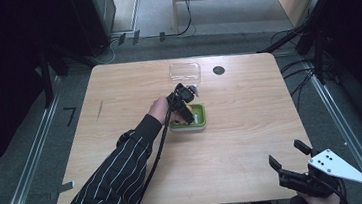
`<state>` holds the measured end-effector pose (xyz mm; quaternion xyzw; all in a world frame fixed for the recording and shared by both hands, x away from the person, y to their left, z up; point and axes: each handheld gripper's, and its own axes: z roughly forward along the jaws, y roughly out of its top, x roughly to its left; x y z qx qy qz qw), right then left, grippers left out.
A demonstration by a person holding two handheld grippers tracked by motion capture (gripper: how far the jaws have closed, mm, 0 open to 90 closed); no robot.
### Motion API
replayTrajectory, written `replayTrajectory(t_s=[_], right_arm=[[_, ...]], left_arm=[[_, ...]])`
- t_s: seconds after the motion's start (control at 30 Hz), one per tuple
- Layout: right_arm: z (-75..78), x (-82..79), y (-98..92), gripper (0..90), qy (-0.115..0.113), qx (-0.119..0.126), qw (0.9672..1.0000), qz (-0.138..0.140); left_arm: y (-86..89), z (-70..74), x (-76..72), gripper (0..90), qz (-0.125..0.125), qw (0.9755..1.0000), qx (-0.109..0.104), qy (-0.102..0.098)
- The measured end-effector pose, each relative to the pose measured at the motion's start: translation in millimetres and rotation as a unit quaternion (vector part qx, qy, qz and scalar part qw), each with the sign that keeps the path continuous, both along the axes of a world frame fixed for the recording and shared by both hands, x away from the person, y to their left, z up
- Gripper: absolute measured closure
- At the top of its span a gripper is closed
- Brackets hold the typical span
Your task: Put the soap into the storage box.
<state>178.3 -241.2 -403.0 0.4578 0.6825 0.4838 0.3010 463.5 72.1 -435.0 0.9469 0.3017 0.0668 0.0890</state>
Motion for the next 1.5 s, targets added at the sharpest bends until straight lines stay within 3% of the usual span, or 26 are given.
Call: replayTrajectory(t_s=[1.0, 1.5], right_arm=[[0.2, 1.2, 0.5, 13.5, 0.000, 0.000, 1.0000, 0.003], [0.2, 2.9, 0.4, 13.5, -0.002, 0.002, 1.0000, 0.004]], left_arm=[[-0.5, -2.7, -2.4, 25.3, 0.016, 0.9998, 0.010, -0.001], [4.2, 8.4, -7.2, 25.5, 0.018, 0.9998, 0.001, -0.010]])
